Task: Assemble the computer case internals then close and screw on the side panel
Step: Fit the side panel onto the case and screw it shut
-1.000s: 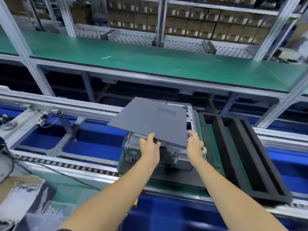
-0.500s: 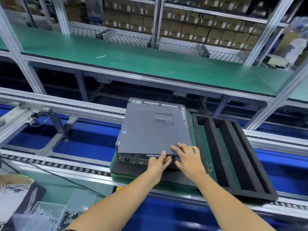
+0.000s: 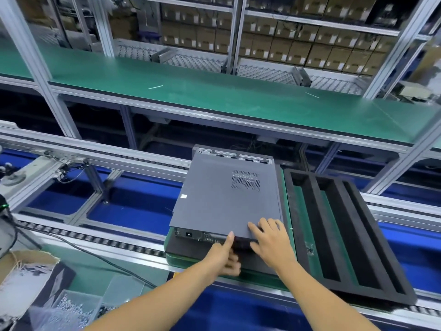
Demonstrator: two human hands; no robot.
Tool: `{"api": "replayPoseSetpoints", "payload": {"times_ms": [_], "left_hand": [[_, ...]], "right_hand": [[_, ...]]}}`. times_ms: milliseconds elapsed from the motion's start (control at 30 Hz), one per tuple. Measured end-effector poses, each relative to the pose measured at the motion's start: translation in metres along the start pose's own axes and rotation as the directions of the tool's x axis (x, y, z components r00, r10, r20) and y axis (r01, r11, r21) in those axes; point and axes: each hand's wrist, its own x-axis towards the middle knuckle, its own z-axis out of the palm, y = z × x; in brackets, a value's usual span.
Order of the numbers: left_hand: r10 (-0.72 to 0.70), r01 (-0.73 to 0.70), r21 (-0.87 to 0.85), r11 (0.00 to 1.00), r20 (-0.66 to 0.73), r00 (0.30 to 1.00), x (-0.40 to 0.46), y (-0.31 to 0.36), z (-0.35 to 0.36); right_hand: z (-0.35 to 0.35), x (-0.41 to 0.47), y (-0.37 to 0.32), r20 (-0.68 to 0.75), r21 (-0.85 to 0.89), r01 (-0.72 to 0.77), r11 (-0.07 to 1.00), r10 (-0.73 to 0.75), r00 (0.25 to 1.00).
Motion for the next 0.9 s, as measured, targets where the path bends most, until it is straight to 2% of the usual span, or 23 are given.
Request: {"api": "replayPoseSetpoints", "payload": {"times_ms": [33,67,100,133,167,200,233,333,367,400,567,800,900], "left_hand": [[0.048,-0.045,0.264,0.963,-0.006,0.999,-0.005,-0.001,-0.003],[0.222,-0.189,0.550,0.813,0.006,0.975,-0.006,-0.001,-0.009],[0.489,-0.342,0.791,0.507,0.062,0.870,-0.005,0.000,-0.020],[0.716,-0.405,0.905,0.133,0.195,0.670,-0.005,0.009,-0.035],[0.815,-0.394,0.909,-0.136,0.328,0.477,-0.002,0.020,-0.053],[0.838,-0.363,0.890,-0.275,0.407,0.364,0.002,0.035,-0.073],[0.819,-0.328,0.887,-0.324,0.437,0.373,0.008,0.052,-0.093],[0.646,-0.133,0.946,-0.294,0.300,0.702,0.022,0.079,-0.135],[0.589,-0.112,0.958,-0.266,0.253,0.767,0.028,0.078,-0.141],[0.556,-0.115,0.962,-0.248,0.239,0.796,0.034,0.076,-0.145],[0.593,-0.066,0.940,-0.335,0.264,0.761,0.040,0.082,-0.143],[0.557,-0.172,0.963,-0.207,0.261,0.789,0.046,0.082,-0.144],[0.536,-0.185,0.942,-0.279,0.312,0.784,0.046,0.083,-0.148]], "right_hand": [[0.000,0.002,0.001,0.012,0.022,-0.010,1.000,0.010,1.000],[0.000,0.004,0.003,0.026,0.050,-0.031,0.998,0.030,0.999],[-0.001,0.006,0.004,0.046,0.087,-0.066,0.994,0.062,0.997],[-0.001,0.008,0.007,0.076,0.128,-0.111,0.986,0.102,0.992],[-0.002,0.009,0.008,0.120,0.166,-0.156,0.974,0.137,0.983],[-0.002,0.010,0.009,0.173,0.191,-0.190,0.963,0.158,0.972],[-0.002,0.010,0.011,0.224,0.205,-0.209,0.956,0.162,0.961],[0.000,0.012,0.012,0.344,0.207,-0.225,0.952,0.145,0.928],[0.000,0.014,0.012,0.373,0.204,-0.237,0.950,0.149,0.916],[0.000,0.015,0.012,0.389,0.201,-0.249,0.947,0.156,0.908],[-0.001,0.020,0.014,0.393,0.158,-0.255,0.954,0.176,0.902],[0.004,0.027,0.020,0.397,0.166,-0.230,0.959,0.149,0.906],[0.003,0.027,0.021,0.431,0.120,-0.188,0.975,0.119,0.894]]}}
